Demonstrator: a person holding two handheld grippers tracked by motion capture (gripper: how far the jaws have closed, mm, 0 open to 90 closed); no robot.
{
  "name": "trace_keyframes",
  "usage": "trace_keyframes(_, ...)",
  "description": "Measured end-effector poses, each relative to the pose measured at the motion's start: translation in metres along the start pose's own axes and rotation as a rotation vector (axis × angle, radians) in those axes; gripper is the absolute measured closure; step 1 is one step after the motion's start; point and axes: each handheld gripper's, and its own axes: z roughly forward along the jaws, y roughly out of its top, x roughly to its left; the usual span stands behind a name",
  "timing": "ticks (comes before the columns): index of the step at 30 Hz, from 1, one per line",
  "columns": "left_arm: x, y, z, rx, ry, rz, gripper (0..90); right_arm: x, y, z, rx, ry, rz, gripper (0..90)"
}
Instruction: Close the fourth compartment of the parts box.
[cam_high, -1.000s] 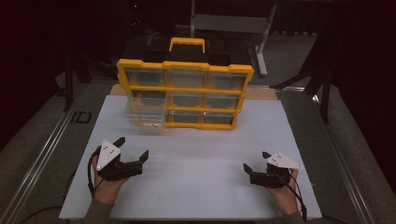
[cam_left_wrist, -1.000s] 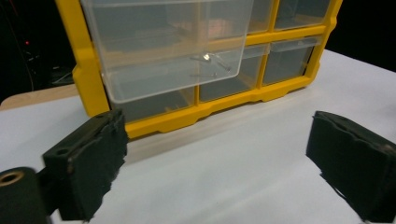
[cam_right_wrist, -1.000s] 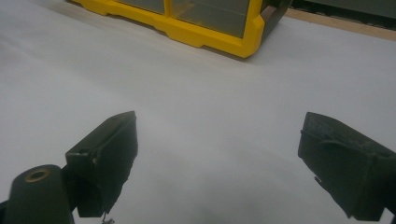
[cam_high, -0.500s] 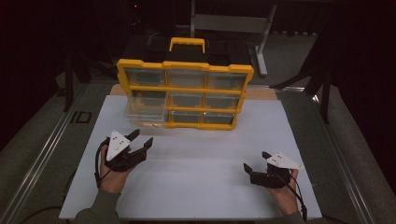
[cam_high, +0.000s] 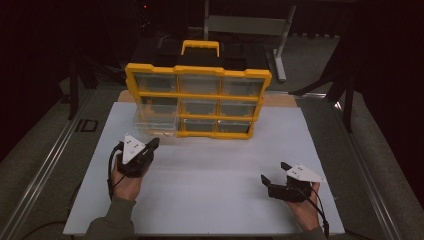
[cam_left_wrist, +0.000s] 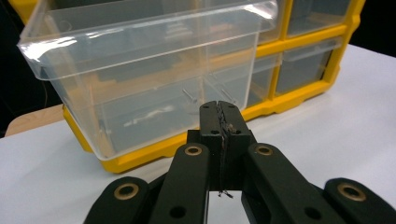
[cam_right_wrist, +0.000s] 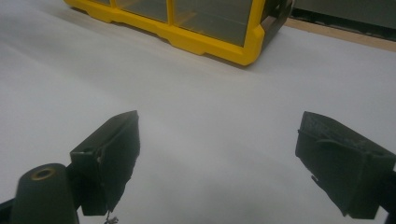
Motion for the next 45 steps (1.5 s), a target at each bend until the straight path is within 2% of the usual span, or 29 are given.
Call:
trace_keyframes(8,0.005,0.003,0.003,0.008,0.049,-0.017,90.0,-0.001,0.0,-0.001,-0.006,-0.004,0.003,14.1)
trace_keyframes(27,0.011,0.014,0.01,0.007,0.077,-0.023,90.0,-0.001,0.0,-0.002,-0.016,-0.004,0.005,14.3)
trace_keyframes(45,0.011,0.022,0.007,-0.013,0.099,-0.033,90.0,-0.001,0.0,-0.001,-0.011,0.002,0.007,14.3)
